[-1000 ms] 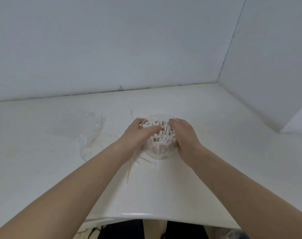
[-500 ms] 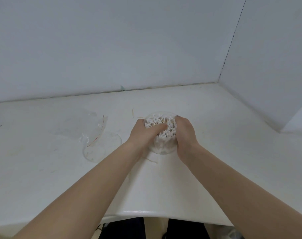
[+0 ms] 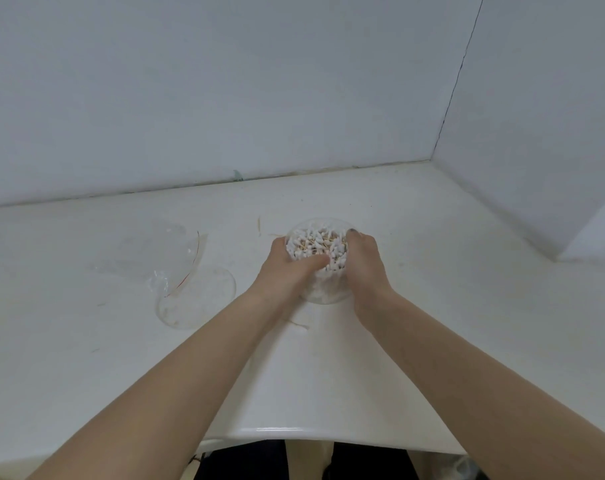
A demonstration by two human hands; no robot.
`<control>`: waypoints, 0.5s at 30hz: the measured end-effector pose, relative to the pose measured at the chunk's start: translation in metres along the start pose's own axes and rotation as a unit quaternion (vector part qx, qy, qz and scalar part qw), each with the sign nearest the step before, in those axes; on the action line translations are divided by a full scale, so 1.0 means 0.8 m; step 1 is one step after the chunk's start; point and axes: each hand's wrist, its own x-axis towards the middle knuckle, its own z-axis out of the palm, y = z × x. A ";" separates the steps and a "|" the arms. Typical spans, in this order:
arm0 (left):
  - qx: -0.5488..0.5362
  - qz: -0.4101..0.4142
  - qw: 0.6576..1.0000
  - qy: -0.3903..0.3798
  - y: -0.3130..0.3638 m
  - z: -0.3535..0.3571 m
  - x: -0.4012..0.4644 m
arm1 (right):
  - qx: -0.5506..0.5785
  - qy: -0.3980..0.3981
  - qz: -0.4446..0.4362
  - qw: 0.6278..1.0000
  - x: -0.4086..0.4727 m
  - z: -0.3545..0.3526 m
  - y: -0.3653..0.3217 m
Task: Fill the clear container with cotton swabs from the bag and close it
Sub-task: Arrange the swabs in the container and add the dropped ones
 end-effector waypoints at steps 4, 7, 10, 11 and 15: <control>0.018 0.005 1.000 -0.019 0.007 -0.003 0.000 | -0.014 -0.007 -0.004 1.000 0.000 -0.001 -0.003; 0.022 0.012 0.999 -0.036 0.004 -0.003 0.001 | -0.021 0.002 -0.003 1.000 -0.005 -0.004 -0.007; -0.023 -0.001 0.998 -0.050 0.006 -0.001 0.005 | -0.018 0.009 -0.008 1.000 0.000 -0.004 -0.002; -0.032 -0.007 0.998 -0.048 0.008 0.000 0.006 | -0.019 0.012 -0.011 1.000 0.001 -0.003 -0.002; -0.010 -0.027 0.998 -0.059 0.020 -0.002 0.013 | -0.031 0.016 -0.017 0.999 0.002 -0.005 -0.003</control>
